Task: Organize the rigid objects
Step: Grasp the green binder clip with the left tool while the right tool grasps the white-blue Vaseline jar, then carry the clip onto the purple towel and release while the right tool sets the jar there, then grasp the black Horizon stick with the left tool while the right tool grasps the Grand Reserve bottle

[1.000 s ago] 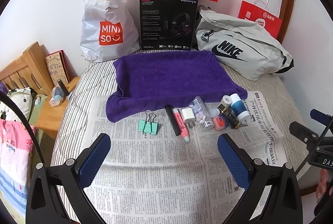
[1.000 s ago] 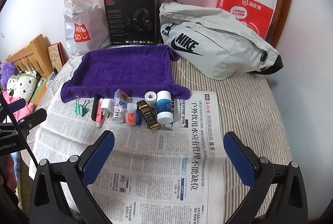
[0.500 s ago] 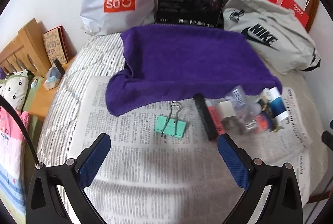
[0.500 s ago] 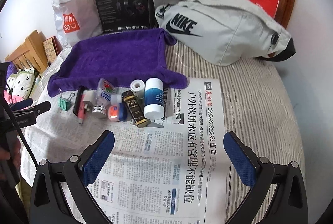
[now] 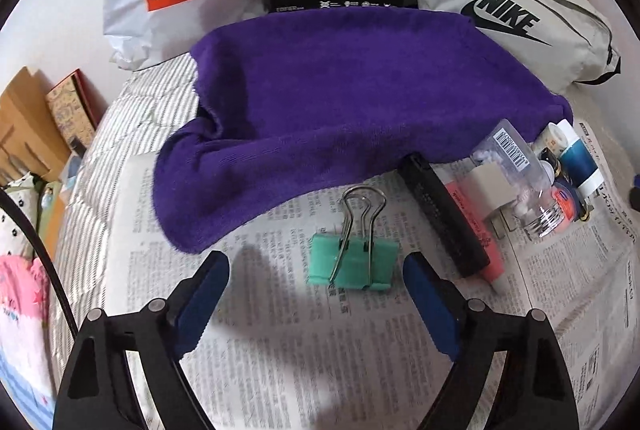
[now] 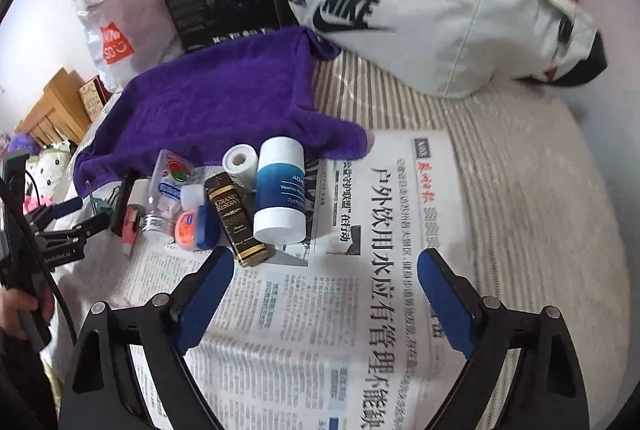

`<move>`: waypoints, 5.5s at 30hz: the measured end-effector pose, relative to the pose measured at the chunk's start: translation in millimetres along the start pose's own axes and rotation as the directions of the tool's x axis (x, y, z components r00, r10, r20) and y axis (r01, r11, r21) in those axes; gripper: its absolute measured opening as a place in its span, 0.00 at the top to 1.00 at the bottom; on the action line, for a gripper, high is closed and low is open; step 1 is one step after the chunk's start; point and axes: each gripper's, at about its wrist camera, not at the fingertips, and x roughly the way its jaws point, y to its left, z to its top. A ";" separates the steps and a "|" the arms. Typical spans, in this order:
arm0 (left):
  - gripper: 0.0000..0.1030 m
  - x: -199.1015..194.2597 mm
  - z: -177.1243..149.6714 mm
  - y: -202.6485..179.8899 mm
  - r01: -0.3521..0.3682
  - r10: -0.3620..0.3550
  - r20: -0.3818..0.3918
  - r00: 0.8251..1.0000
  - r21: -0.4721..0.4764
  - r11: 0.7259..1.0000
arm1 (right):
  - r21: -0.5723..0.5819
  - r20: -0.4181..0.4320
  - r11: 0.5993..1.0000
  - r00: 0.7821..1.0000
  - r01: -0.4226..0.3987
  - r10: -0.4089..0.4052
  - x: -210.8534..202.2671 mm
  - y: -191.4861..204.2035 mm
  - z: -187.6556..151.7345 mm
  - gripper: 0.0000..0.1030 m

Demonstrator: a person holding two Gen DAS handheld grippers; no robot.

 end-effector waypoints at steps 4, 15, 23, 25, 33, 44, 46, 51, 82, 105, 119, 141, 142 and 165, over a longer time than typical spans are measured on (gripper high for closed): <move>0.34 3.6 1.8 -2.7 0.036 -0.036 0.006 0.999 0.018 0.999 | -0.008 0.000 1.000 1.000 -0.016 0.016 9.3 2.5 8.4 0.12; 0.62 1.9 1.5 -5.9 0.069 -0.070 0.040 0.997 0.018 0.997 | -0.101 -0.050 0.994 0.998 -0.037 0.032 50.6 26.8 37.8 0.45; 0.62 0.8 -0.9 -5.7 0.066 -0.067 0.048 0.997 0.020 0.998 | -0.118 -0.062 0.991 0.997 -0.056 0.049 75.0 35.7 40.8 0.65; 0.62 0.8 -1.0 -5.6 0.068 -0.068 0.051 0.996 0.017 0.998 | -0.123 -0.064 0.991 0.997 -0.058 0.051 75.0 36.1 40.9 0.65; 0.62 -0.5 -2.2 -2.4 0.083 -0.082 0.037 0.996 -0.001 0.997 | -0.090 -0.058 0.994 0.996 -0.066 0.061 59.2 23.7 36.3 0.65; 0.62 -36.1 1.6 13.9 0.142 -0.139 0.066 0.988 -0.056 0.988 | -0.084 -0.018 0.991 0.995 -0.103 0.102 23.1 16.6 41.2 0.65; 0.62 -43.1 6.9 13.6 0.144 -0.139 0.075 0.987 -0.057 0.988 | -0.095 -0.015 0.990 0.995 -0.102 0.101 21.2 18.5 44.5 0.65; 0.62 -63.6 32.7 6.6 0.156 -0.151 0.136 0.979 -0.029 0.987 | -0.120 0.004 0.986 0.993 -0.119 0.120 14.3 25.0 59.6 0.65; 0.62 83.6 165.1 13.8 0.145 -0.144 0.010 0.989 -0.063 0.988 | -0.213 -0.067 0.975 0.997 -0.061 0.048 160.8 89.8 184.8 0.65; 0.33 114.9 169.2 -5.5 0.068 -0.063 -0.100 0.993 0.047 0.997 | -0.269 -0.094 0.961 0.995 -0.065 0.041 167.1 104.1 178.7 0.36; 0.33 20.1 86.2 -8.0 0.125 -0.127 -0.066 0.990 -0.036 0.992 | -0.124 -0.074 0.989 0.995 -0.083 0.074 67.0 55.0 107.9 0.28; 0.19 8.9 3.4 -24.3 0.034 -0.037 -0.107 0.994 -0.034 0.999 | -0.064 -0.147 0.995 0.986 -0.083 0.073 11.1 25.5 1.0 0.25; 0.19 8.7 3.6 -22.9 0.029 -0.033 -0.110 0.993 -0.040 0.999 | -0.066 -0.148 0.995 0.987 -0.079 0.068 11.8 25.7 0.5 0.25; 0.46 13.5 1.9 -22.1 0.020 -0.020 -0.046 0.999 0.002 1.000 | -0.207 -0.040 0.978 0.999 -0.033 0.025 47.4 34.9 -21.9 0.04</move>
